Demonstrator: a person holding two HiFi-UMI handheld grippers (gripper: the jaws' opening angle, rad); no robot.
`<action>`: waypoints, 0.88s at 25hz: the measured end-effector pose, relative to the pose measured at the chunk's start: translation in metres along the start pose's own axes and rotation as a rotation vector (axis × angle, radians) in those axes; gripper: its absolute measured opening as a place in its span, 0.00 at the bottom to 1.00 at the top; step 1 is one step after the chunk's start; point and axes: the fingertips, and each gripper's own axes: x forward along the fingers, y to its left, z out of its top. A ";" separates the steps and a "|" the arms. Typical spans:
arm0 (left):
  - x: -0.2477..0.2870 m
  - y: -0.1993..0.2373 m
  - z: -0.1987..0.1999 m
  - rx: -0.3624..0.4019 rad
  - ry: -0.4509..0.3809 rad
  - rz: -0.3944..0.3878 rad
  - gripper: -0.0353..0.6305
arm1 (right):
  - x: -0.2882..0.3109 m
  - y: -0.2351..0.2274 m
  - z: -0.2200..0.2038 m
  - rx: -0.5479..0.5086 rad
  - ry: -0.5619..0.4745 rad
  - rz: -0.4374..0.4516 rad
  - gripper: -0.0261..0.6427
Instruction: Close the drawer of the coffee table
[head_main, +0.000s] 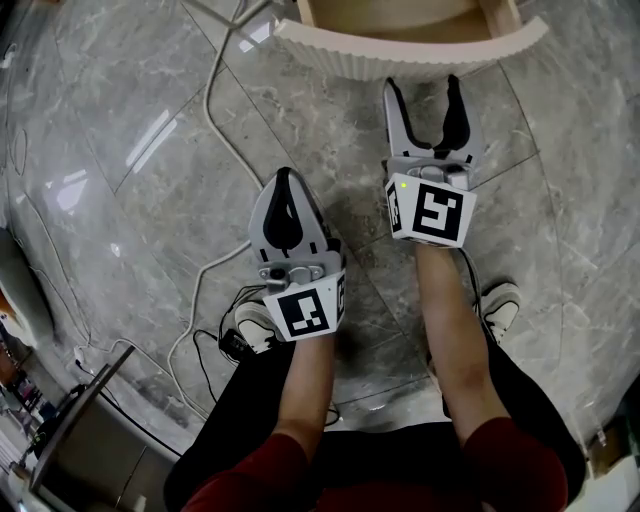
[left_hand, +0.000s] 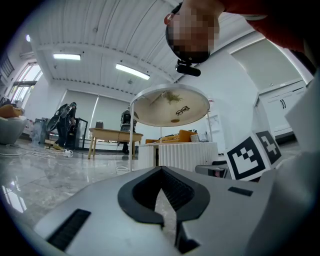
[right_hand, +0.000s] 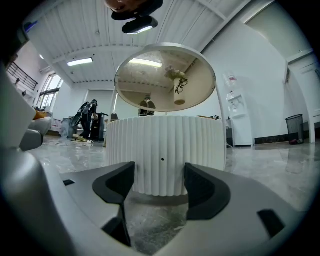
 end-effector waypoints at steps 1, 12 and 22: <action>0.001 0.000 -0.001 -0.001 0.006 0.001 0.07 | 0.004 -0.001 0.000 0.012 -0.001 -0.003 0.50; 0.001 -0.008 0.003 0.013 -0.007 -0.027 0.07 | 0.038 -0.005 0.004 0.027 0.005 -0.006 0.50; -0.002 -0.014 0.001 0.029 0.002 -0.042 0.07 | 0.070 -0.006 0.005 -0.005 0.011 0.008 0.50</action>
